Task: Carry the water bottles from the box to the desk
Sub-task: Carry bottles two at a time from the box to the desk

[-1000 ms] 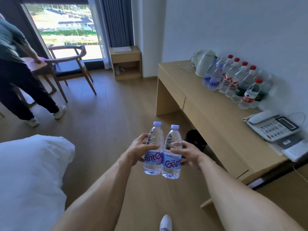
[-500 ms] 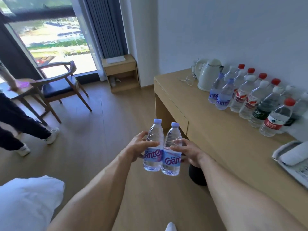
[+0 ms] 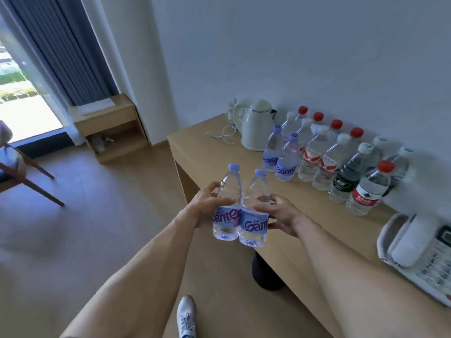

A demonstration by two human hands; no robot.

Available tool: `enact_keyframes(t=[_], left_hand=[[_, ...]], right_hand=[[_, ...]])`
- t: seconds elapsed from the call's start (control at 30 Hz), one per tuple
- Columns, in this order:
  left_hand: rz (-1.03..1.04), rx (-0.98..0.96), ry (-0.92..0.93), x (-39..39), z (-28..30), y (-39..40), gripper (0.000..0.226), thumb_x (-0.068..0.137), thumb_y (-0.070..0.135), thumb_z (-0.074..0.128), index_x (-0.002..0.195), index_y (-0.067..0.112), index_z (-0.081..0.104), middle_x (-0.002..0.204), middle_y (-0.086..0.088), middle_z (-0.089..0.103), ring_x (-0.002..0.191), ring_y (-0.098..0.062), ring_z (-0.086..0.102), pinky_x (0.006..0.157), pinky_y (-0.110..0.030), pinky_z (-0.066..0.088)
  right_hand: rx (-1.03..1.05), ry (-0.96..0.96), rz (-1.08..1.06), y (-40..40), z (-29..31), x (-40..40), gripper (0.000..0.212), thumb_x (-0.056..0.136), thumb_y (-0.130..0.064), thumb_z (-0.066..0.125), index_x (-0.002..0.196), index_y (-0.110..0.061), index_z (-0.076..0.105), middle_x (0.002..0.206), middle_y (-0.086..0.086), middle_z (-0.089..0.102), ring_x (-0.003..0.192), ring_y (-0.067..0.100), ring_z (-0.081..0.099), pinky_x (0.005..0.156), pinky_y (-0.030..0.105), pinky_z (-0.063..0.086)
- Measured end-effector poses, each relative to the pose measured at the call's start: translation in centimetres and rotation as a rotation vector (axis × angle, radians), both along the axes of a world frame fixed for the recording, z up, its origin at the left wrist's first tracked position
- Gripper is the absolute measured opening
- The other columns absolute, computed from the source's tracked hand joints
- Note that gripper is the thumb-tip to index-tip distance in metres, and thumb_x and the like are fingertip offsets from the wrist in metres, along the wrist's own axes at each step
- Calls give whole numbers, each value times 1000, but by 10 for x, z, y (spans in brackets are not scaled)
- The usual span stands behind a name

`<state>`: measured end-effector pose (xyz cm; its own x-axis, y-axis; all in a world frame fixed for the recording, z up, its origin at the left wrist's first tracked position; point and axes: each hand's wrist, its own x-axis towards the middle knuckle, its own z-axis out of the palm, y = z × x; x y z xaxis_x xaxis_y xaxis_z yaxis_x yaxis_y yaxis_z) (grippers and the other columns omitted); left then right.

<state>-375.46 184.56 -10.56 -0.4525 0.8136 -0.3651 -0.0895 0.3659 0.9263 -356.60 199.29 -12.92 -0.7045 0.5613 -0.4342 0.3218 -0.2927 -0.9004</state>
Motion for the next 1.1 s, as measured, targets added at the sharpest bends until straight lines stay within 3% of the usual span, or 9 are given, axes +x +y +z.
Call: enact_keyframes(t=[0.1, 0.17, 0.33, 0.53, 0.67, 0.8, 0.97, 1.03, 1.1], left_hand=[[-101, 1, -23, -12, -4, 50, 48, 79, 20, 85, 119, 31, 61, 111, -12, 72, 93, -27, 72, 72, -47, 62], [-190, 8, -26, -18, -6, 83, 49, 80, 21, 85, 120, 31, 59, 114, -11, 71, 97, -26, 71, 64, -39, 60], [-409, 7, -41, -21, -9, 152, 51, 81, 21, 83, 124, 28, 55, 113, -10, 72, 96, -25, 70, 62, -34, 54], [-631, 61, -65, -10, -13, 205, 57, 77, 14, 86, 124, 23, 54, 110, -8, 71, 89, -18, 69, 62, -31, 52], [-717, 110, -76, 1, -21, 220, 58, 76, 7, 85, 122, 22, 54, 118, -10, 69, 96, -18, 69, 59, -19, 52], [-782, 160, -30, 8, -28, 232, 70, 67, 9, 88, 126, 24, 55, 111, -8, 72, 100, -21, 71, 77, -33, 59], [-844, 193, 88, 13, -28, 242, 66, 70, -4, 86, 122, 22, 54, 92, 8, 76, 84, -3, 71, 66, -15, 53], [-844, 194, 142, 15, -27, 244, 68, 70, -2, 86, 123, 24, 52, 94, 7, 74, 85, -3, 69, 70, -18, 54], [-831, 193, 187, 17, -27, 246, 71, 69, 1, 86, 124, 27, 50, 103, 1, 71, 94, -12, 68, 79, -29, 56]], right_hand=[[1, -16, -119, 28, 2, 1, 31, 83, -20, 80, 108, -24, 61, 115, 3, 65, 91, 20, 66, 64, 34, 57], [2, -25, -202, 42, 4, 4, 32, 81, -21, 82, 106, -25, 62, 114, 2, 66, 91, 19, 67, 63, 33, 58], [-15, -65, -423, 63, 5, 16, 50, 78, -22, 84, 122, -21, 60, 122, 4, 67, 111, 25, 65, 85, 45, 58], [-41, -37, -654, 67, 2, 36, 54, 79, -14, 82, 127, -22, 59, 124, 1, 69, 118, 22, 61, 95, 48, 52], [8, -32, -745, 60, -3, 47, 58, 79, -2, 80, 126, -27, 58, 123, -1, 69, 119, 16, 61, 88, 33, 52], [115, -19, -744, 56, -7, 57, 60, 75, 6, 80, 123, -22, 57, 122, 0, 70, 120, 16, 62, 95, 30, 52], [180, -123, -721, 66, -3, 69, 78, 73, 4, 83, 139, -21, 49, 128, 2, 66, 122, 18, 58, 103, 36, 49], [213, -170, -705, 72, -3, 70, 84, 71, 3, 85, 142, -23, 47, 128, 0, 65, 121, 17, 58, 103, 39, 49], [252, -215, -682, 78, -2, 69, 85, 70, 3, 85, 141, -25, 47, 125, -6, 65, 118, 13, 58, 95, 33, 53]])
